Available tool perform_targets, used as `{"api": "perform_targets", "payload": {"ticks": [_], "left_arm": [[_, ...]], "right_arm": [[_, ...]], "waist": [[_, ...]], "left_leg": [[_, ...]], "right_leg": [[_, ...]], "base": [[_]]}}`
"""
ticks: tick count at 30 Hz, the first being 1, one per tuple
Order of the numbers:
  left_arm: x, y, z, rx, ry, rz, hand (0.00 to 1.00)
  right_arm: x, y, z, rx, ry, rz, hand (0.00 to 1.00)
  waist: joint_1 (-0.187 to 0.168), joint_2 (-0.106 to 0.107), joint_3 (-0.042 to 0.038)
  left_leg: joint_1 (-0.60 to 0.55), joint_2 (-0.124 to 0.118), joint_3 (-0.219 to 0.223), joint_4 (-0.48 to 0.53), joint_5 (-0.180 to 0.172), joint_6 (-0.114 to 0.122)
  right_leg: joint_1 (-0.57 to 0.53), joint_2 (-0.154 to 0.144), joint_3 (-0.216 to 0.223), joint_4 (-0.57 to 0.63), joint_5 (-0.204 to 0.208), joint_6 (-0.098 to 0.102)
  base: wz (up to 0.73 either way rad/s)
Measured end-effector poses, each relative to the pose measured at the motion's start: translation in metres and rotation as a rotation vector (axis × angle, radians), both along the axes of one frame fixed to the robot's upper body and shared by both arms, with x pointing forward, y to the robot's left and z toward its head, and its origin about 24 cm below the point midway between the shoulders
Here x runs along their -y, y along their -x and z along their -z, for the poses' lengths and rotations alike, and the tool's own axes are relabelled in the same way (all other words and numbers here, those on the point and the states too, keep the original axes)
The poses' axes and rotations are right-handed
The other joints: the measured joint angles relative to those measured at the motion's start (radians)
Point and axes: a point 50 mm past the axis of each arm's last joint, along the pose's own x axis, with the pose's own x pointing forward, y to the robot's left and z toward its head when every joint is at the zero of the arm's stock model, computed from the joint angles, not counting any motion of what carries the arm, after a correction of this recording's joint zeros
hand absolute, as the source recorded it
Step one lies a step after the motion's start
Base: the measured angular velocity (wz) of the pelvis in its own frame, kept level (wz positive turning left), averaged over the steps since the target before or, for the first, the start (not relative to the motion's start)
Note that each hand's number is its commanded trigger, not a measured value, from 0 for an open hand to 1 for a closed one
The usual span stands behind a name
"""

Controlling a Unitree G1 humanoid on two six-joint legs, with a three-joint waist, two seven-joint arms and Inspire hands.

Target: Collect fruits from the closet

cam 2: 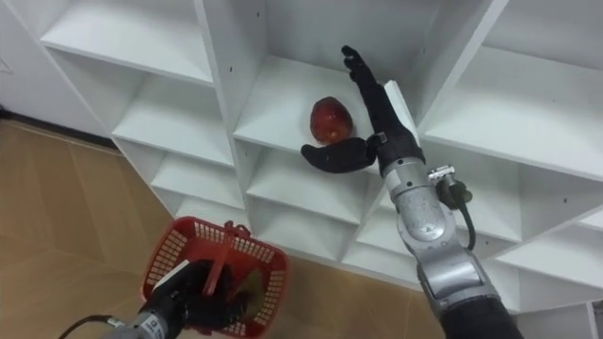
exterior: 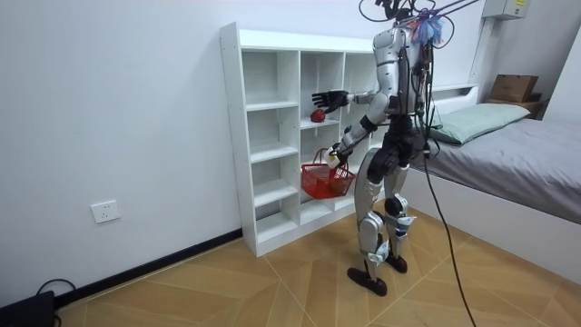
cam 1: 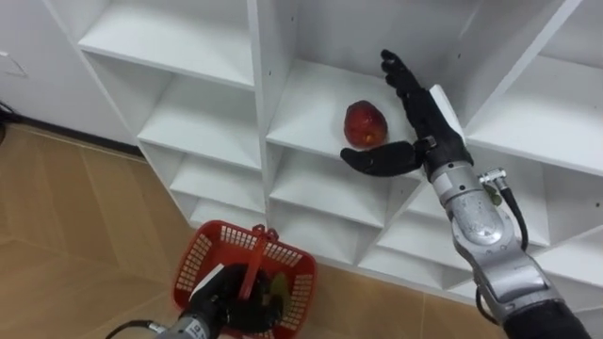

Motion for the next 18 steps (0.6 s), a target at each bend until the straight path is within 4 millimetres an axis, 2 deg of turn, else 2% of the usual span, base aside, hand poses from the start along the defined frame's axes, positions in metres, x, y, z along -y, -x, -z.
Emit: {"api": "perform_targets", "payload": {"ticks": [9, 18], "left_arm": [[0.002, -0.002, -0.001, 0.004, 0.011, 0.0, 1.0], [0.006, -0.008, -0.004, 0.023, 0.021, 0.0, 1.0]], "right_arm": [[0.001, -0.013, -0.011, 0.034, 0.002, 0.032, 0.0], [0.008, -0.023, -0.004, -0.005, -0.001, 0.082, 0.0]], "waist": [[0.002, 0.003, 0.0012], [0.006, 0.001, 0.0001]], "left_leg": [[-0.009, -0.002, -0.001, 0.003, 0.001, 0.0], [-0.009, -0.014, -0.001, 0.001, 0.007, 0.009]], "right_leg": [[-0.007, -0.001, 0.0, 0.0, 0.0, 0.0], [-0.007, -0.014, 0.001, 0.007, -0.005, 0.008]], "base": [[0.01], [0.02]]}}
